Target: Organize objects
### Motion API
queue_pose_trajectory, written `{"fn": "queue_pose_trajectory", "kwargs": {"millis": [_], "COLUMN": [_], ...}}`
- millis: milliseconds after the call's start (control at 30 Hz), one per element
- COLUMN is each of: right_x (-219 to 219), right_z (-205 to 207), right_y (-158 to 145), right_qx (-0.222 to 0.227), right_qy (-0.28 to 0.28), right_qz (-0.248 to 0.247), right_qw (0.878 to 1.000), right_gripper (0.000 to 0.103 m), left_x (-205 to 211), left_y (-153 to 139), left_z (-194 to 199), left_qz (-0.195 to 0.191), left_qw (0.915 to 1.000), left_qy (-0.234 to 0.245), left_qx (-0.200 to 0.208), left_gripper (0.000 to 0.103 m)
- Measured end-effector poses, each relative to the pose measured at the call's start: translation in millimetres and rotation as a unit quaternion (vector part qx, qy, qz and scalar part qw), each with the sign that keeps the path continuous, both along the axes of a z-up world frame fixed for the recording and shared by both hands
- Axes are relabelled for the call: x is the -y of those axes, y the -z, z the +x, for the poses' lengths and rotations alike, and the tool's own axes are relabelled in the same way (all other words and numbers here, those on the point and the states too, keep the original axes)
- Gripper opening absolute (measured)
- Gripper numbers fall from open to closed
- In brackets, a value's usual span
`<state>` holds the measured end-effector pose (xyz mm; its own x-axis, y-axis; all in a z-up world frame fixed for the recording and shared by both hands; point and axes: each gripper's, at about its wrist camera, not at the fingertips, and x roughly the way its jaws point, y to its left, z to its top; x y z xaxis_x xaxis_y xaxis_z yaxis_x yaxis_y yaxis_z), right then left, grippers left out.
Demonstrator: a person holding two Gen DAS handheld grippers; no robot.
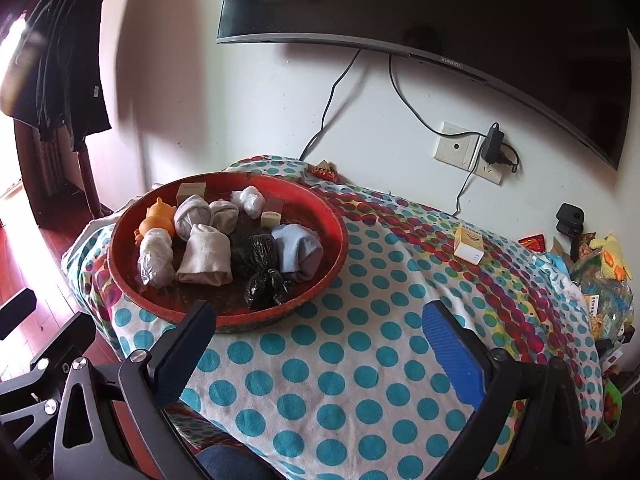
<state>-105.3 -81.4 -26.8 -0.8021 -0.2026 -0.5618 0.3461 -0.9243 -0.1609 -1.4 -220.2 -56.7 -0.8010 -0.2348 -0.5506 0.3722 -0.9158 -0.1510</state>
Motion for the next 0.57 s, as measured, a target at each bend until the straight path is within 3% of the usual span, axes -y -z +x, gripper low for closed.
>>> {"fn": "queue_pose_trajectory", "kwargs": {"millis": [133, 300, 400, 567], "right_x": [3.5, 5.8, 6.0, 4.8], "right_z": [0.4, -0.4, -1.1, -1.5], "right_y": [1.4, 4.1, 7.1, 7.8], "right_qx": [-0.001, 0.002, 0.004, 0.004], "right_qy": [-0.001, -0.004, -0.005, -0.005], "right_qz": [0.007, 0.009, 0.011, 0.011], "right_qw": [1.0, 1.0, 1.0, 1.0], "right_gripper": [0.103, 0.103, 0.103, 0.103], "left_x": [-0.4, 0.0, -1.2, -0.5], "left_y": [1.8, 1.4, -2.0, 2.1], "left_z": [-0.4, 5.7, 9.0, 4.5], "left_qz": [0.005, -0.015, -0.029, -0.026], "left_qw": [1.0, 0.9988, 0.9981, 0.9985], "left_qy": [-0.003, -0.046, -0.051, -0.047], "left_qx": [0.002, -0.005, -0.018, -0.001], "left_gripper": [0.084, 0.085, 0.085, 0.086]}}
